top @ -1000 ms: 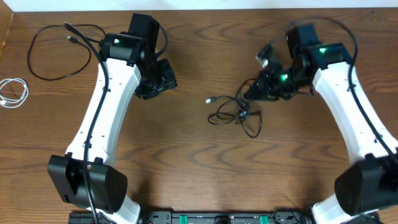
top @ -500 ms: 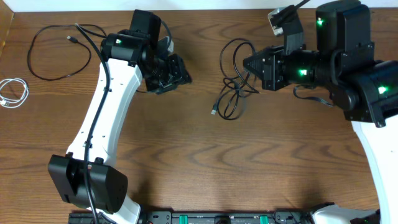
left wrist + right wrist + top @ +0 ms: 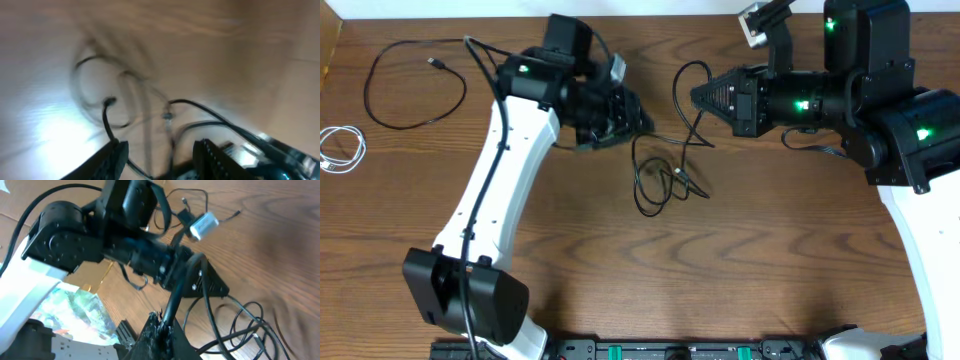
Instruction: Untangle cables
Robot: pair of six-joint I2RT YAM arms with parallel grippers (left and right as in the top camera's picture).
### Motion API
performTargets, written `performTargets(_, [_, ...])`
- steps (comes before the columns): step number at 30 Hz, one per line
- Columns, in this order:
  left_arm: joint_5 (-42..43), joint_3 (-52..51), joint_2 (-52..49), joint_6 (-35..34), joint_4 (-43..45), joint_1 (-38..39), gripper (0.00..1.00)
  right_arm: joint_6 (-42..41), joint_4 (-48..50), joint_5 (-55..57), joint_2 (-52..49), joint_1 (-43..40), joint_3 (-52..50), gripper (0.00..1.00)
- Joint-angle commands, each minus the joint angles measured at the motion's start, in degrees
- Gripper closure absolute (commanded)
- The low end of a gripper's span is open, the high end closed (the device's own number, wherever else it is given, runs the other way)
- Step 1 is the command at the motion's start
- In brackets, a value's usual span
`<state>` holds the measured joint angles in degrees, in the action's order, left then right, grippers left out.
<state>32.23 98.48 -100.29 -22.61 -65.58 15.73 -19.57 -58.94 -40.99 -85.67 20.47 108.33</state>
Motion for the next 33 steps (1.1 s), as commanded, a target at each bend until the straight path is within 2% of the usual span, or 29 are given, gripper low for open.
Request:
performTargets(1, [-16.33, -0.39, 0.98, -5.66, -2.71, 1.27, 0.52, -0.79, -1.29, 9.20, 0.59, -0.55, 0.15, 0.99])
performTargets(4, [-16.41, -0.39, 0.98, -5.57, -2.97, 2.25, 0.52, -2.75, -6.29, 29.00, 0.35, -0.48, -0.02, 0.99])
performTargets(7, [-16.46, -0.39, 0.98, -5.60, -2.12, 2.82, 0.52, -13.35, -13.51, 51.04, -0.39, -0.50, -0.63, 0.98])
performTargets(9, [-16.48, -0.39, 0.96, -6.03, -1.49, 2.84, 0.52, -20.41, -17.57, 60.08, -0.94, -0.50, -1.05, 0.98])
performTargets(11, [-16.52, -0.39, 0.96, -7.91, -1.07, 2.84, 0.52, -25.99, -20.55, 64.63, -1.40, -0.57, -1.57, 0.98])
performTargets(16, [-16.41, -0.42, 0.96, -9.66, 0.11, 3.02, 0.52, -25.62, -20.41, 62.01, -1.57, -0.59, -1.70, 0.99])
performTargets(20, [-16.41, -0.42, 0.96, -9.62, -0.33, 3.02, 0.52, -18.73, -16.90, 59.06, -1.55, -0.61, -1.70, 0.99])
performTargets(22, [-16.44, -0.42, 0.96, -9.62, -0.31, 3.02, 0.52, -14.32, -14.67, 50.56, -1.51, -0.61, -1.68, 0.99])
performTargets(28, [-15.93, -0.42, 0.96, -9.62, 0.44, 3.02, 0.52, 3.78, -7.58, 13.53, -1.57, -0.48, -1.68, 0.99])
performTargets(30, [-14.16, -0.42, 0.96, -8.52, 0.79, 3.02, 0.52, 6.82, -6.82, 9.07, -1.57, -0.48, -1.68, 0.99])
performTargets(33, [-7.02, -0.42, 0.96, -3.26, 2.47, 3.02, 0.52, 6.12, -6.32, 9.07, -1.62, -0.48, -1.68, 0.99])
